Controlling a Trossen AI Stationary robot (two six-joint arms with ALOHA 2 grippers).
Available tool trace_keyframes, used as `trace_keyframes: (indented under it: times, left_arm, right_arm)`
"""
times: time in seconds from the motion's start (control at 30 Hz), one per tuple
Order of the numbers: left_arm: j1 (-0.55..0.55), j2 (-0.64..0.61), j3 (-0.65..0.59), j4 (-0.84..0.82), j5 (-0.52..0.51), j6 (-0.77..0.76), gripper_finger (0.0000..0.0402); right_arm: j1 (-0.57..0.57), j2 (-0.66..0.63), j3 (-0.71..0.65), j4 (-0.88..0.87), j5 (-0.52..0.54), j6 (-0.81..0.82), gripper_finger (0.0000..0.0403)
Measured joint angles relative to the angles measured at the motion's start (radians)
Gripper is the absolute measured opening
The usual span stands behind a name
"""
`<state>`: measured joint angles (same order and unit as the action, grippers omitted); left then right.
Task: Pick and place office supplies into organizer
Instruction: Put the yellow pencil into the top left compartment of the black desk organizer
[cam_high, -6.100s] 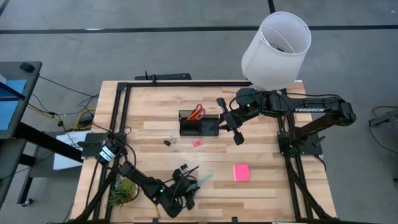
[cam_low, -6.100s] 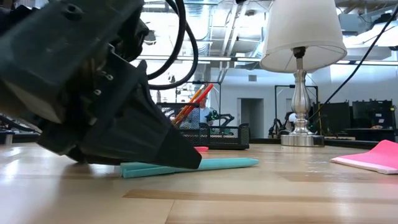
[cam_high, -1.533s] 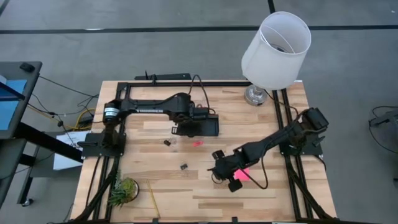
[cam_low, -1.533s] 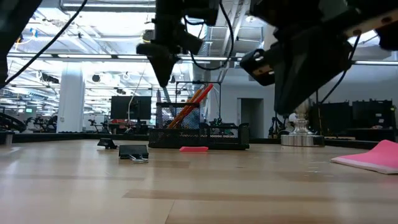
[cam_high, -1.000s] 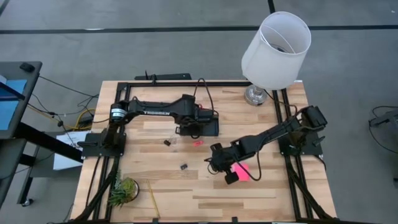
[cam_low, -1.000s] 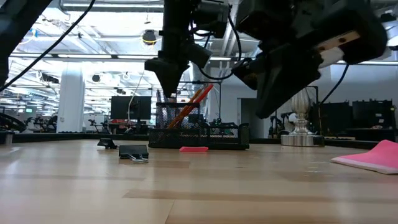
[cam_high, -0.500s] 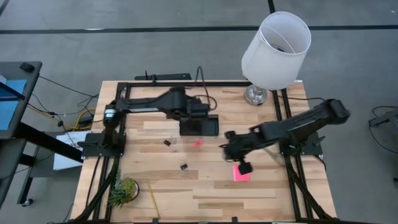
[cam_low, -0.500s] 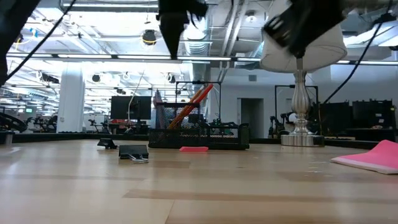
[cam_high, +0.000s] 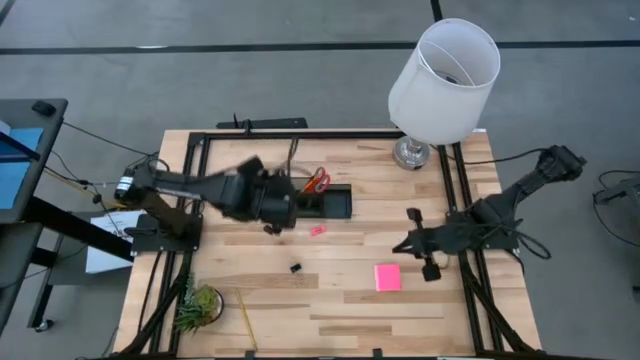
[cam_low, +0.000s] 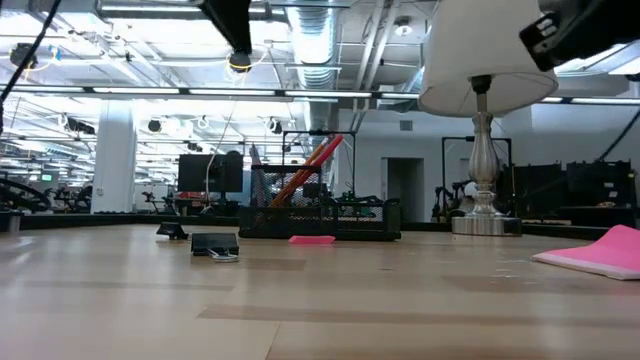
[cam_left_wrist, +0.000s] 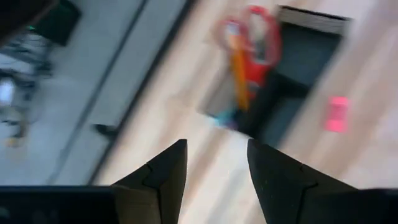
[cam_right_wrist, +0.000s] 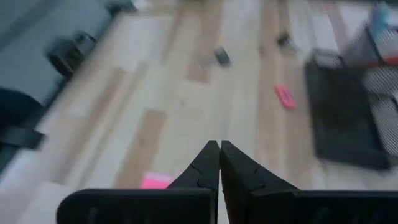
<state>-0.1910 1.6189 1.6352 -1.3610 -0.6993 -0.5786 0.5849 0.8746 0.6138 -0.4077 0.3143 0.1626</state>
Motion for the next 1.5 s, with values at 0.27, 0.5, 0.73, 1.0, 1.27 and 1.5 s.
trace_keyframes:
  times: [0.27,0.5,0.73,1.0,1.27,1.5]
  left_arm:
    - [-0.147,-0.014,-0.416,0.617,0.100,-0.042,0.0161]
    - [-0.221,-0.014,-0.615,0.897,0.058,-0.206,0.0161]
    - [-0.265,-0.014,-0.557,0.803,0.454,-0.242,0.0154]
    - [-0.300,-0.015,-0.528,0.736,0.922,-0.712,0.0138]
    - [-0.422,-0.015,-0.528,0.749,1.050,-1.360,0.0124]
    - [-0.603,-0.015,-0.528,0.738,0.785,-1.742,0.0116]
  right_arm:
    - [0.076,-0.055,-0.135,0.265,0.002,-0.039,0.0000]
    - [0.082,0.009,-0.156,0.289,0.002,-0.039,0.0004]
    - [0.081,0.080,-0.156,0.290,0.002,-0.039,0.0006]
    - [0.081,0.174,-0.156,0.367,0.002,-0.061,0.0006]
    - [0.080,0.230,-0.156,0.393,0.001,-0.067,0.0007]
    - [0.058,0.238,-0.156,0.389,0.001,-0.067,0.0007]
